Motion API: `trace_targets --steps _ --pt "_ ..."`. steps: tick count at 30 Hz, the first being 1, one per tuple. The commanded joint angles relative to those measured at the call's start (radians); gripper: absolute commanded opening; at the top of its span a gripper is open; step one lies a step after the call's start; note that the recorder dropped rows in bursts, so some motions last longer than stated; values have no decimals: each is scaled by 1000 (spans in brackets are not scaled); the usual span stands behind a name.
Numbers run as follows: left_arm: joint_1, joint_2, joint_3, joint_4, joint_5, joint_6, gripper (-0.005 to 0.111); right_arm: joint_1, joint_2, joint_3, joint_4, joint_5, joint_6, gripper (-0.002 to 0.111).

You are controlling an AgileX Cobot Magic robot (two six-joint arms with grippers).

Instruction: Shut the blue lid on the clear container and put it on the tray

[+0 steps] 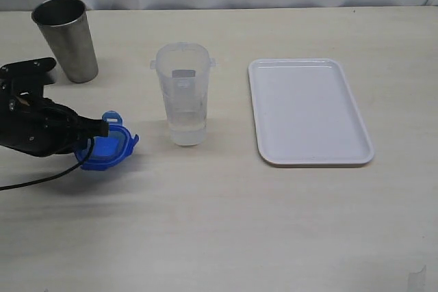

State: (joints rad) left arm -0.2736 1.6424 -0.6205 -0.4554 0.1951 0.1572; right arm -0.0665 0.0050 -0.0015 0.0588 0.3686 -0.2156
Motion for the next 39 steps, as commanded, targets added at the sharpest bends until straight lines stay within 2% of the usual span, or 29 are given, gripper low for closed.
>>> trace_targets --steps 1,6,27,39 --pt "-5 13 2 0 43 -9 27 -6 -5 1 8 -3 -1 4" --pt "-5 24 2 35 86 -5 30 -6 -5 1 8 -3 -1 4" --pt "-5 26 2 52 32 53 29 -6 -5 1 8 -3 -1 4" --pt "-5 26 2 52 54 53 29 -6 -5 1 8 -3 -1 4"
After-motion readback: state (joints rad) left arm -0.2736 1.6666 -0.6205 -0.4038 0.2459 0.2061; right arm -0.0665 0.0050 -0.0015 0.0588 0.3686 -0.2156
